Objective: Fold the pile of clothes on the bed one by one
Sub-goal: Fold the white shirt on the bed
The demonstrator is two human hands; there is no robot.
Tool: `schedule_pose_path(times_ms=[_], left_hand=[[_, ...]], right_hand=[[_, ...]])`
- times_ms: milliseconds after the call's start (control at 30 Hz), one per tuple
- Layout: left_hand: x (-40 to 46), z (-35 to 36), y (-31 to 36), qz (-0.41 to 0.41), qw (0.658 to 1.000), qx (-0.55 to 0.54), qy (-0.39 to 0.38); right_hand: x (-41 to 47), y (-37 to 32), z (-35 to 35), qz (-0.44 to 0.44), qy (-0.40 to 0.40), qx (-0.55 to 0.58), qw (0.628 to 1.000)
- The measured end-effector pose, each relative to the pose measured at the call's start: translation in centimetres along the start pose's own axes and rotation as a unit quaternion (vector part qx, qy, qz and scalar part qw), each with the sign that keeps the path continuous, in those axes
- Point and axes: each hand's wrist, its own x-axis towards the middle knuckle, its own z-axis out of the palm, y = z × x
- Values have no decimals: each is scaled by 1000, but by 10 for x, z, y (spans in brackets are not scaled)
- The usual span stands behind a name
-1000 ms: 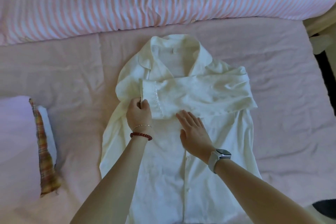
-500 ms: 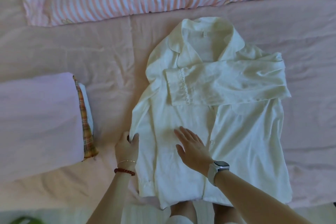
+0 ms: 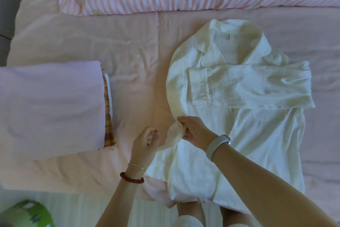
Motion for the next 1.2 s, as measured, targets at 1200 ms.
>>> schedule_pose_path(times_ms=[1200], left_hand=[[-39,-43,52,53,948,203,-238]], right_hand=[[-47,10,21,-52,-99,-106,988]])
